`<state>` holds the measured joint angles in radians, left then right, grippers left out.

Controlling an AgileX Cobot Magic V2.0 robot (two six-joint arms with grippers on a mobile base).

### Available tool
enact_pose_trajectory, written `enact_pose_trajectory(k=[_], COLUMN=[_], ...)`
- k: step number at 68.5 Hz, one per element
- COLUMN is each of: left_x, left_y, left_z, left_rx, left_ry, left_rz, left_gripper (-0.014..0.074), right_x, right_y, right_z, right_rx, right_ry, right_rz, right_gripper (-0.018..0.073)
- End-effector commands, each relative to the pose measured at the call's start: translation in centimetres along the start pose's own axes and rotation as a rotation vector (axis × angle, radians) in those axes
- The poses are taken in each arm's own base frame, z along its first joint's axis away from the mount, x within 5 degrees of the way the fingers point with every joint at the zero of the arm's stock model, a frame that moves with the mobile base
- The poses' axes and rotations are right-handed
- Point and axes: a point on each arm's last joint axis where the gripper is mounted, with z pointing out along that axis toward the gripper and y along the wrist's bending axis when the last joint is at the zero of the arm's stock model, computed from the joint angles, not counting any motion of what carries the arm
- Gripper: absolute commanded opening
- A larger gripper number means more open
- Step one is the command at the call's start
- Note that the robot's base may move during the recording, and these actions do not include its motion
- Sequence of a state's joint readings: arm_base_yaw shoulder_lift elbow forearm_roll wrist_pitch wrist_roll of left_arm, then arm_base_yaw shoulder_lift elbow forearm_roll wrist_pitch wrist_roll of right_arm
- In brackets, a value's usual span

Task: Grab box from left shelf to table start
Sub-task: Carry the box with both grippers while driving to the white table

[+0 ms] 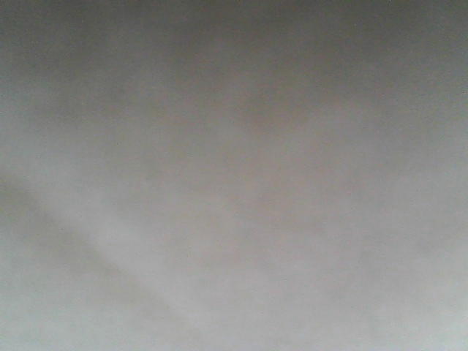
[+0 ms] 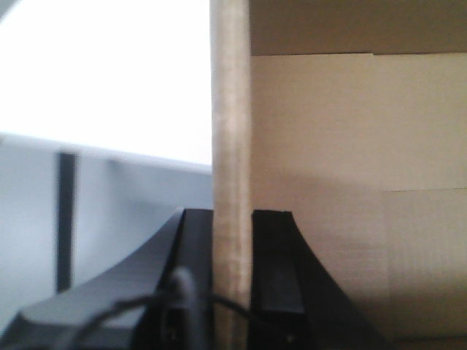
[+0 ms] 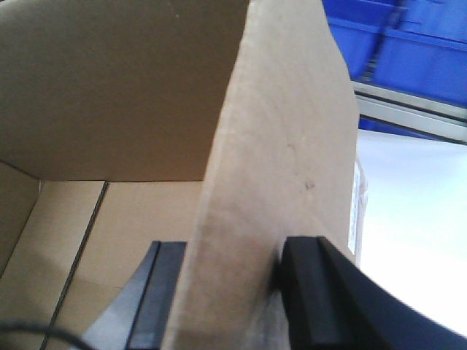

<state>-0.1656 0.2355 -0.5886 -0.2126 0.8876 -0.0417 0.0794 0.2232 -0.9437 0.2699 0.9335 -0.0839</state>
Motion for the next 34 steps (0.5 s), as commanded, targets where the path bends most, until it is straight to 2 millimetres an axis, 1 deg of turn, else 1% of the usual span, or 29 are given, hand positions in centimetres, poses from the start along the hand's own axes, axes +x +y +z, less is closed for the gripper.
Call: enact_pose_trajectory(k=[1,34], left_x=[0.49,0.49], left_y=[0.75,0.75], left_z=[0.21,0.21], left_rx=[-0.08,-0.08], left_ry=[0.09,0.09], left_rz=[0.062,0.062], left_gripper=[-0.0092,-0.0092], right_x=[-1.62,-1.62], right_y=[-0.07,-0.07], right_z=[-0.58,-0.58], right_rx=[0.028,0.028], right_ry=[-0.129,-0.129], right_rz=[-0.023,-0.023], right_gripper=[0.0057,0.0057])
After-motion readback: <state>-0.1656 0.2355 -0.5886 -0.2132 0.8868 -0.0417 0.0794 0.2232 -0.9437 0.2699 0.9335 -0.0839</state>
